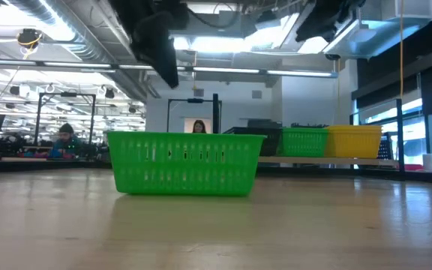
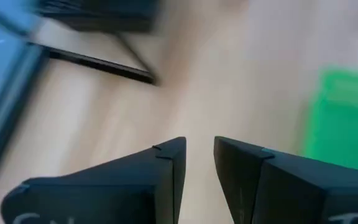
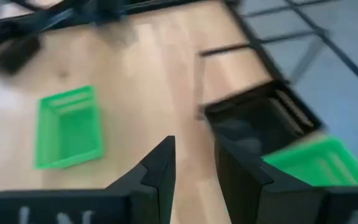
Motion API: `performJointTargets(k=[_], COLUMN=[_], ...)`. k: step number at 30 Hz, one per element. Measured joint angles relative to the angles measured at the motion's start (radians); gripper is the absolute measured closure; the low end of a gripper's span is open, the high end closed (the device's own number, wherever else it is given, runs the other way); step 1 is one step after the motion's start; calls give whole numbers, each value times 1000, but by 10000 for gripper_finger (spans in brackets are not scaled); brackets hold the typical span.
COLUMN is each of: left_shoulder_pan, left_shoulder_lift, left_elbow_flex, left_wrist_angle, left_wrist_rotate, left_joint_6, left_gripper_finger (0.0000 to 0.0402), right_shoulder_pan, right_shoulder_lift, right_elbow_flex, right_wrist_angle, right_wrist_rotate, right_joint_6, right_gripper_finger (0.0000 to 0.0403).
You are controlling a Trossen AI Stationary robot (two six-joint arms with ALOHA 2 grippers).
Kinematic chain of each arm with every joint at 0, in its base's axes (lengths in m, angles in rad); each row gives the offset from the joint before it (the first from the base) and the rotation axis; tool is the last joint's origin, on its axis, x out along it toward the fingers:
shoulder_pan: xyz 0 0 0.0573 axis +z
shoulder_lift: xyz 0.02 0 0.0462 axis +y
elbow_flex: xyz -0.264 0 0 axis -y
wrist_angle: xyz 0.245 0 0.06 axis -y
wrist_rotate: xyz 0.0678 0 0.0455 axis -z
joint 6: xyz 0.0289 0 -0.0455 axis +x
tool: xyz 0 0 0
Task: Stack baskets on shelf by color
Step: Stack the green basket on the green baskets on the shelf
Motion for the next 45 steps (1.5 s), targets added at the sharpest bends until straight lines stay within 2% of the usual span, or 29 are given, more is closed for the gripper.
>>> performJointTargets(k=[4,10,13,21,27,32,39,45], left_shoulder_pan=[50,133,164,189,170,158,140,135], left_shoulder_lift=[-97,-212,-249,-267,-267,-267,-267,-267], left_elbow_flex=[0,0,1,0,0,0,0,0], left_wrist_angle=[-5,-30,-29,-60,-82,-82,-82,-82], left_wrist_rotate=[-55,-64,-65,-63,-62,-62,-62,-62], left_joint_6=[-53,-76,-75,-60,-44,-42,-41,-41], left_gripper_finger=[327,327,327,328,328,328,328,328], right_shoulder_pan=[118,274,316,351,357,361,377,380], right_shoulder_lift=[27,136,209,389,499,581,669,721], right_elbow_flex=[0,0,0,0,0,0,0,0], right_wrist_angle=[75,242,285,297,319,329,383,416], right_wrist_rotate=[-1,36,50,54,-24,-39,-80,-75], right_joint_6=[-1,-6,-6,5,54,87,104,102], right_gripper_finger=[293,293,293,293,293,293,293,293])
